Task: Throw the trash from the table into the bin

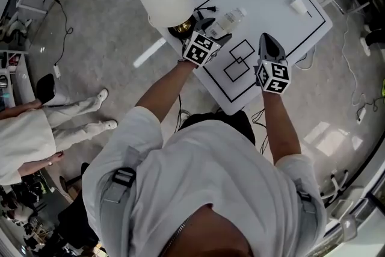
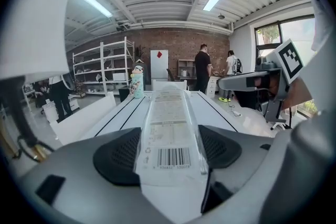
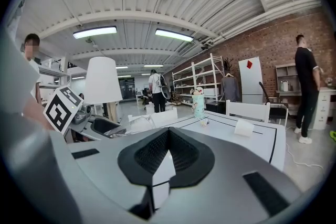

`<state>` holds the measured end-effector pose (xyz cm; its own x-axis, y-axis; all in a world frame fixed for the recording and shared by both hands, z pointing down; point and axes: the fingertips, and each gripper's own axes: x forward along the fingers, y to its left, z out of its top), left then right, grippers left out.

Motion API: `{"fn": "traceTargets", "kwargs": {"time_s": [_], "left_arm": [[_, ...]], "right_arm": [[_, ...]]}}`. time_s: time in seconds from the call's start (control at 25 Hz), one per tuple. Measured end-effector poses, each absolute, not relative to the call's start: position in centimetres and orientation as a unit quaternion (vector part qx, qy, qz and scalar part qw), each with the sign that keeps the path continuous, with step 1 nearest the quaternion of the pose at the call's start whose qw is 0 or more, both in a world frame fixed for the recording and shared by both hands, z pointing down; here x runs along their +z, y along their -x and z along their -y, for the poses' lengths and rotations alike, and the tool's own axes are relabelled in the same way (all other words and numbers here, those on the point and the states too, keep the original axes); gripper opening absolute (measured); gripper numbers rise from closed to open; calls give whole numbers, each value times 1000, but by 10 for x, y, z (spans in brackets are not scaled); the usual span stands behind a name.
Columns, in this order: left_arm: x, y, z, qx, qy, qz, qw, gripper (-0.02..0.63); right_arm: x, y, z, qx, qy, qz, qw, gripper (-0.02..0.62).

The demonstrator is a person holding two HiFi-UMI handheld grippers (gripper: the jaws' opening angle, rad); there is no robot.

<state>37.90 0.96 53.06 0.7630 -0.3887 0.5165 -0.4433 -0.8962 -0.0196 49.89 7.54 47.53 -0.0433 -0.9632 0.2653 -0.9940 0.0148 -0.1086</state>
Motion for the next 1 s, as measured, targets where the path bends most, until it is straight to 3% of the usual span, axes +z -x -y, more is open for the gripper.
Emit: {"fn": "traceTargets", "kwargs": {"time_s": [0.44,1.0], "left_arm": [[526,-227,-72,253,-933,250,55,351],[498,17,-74,189,-880,425,97,351]], "right_arm": [[455,-352,-99,107,-648,751,73,6],[439,-149,-93,76,-551,827,81,6]]}}
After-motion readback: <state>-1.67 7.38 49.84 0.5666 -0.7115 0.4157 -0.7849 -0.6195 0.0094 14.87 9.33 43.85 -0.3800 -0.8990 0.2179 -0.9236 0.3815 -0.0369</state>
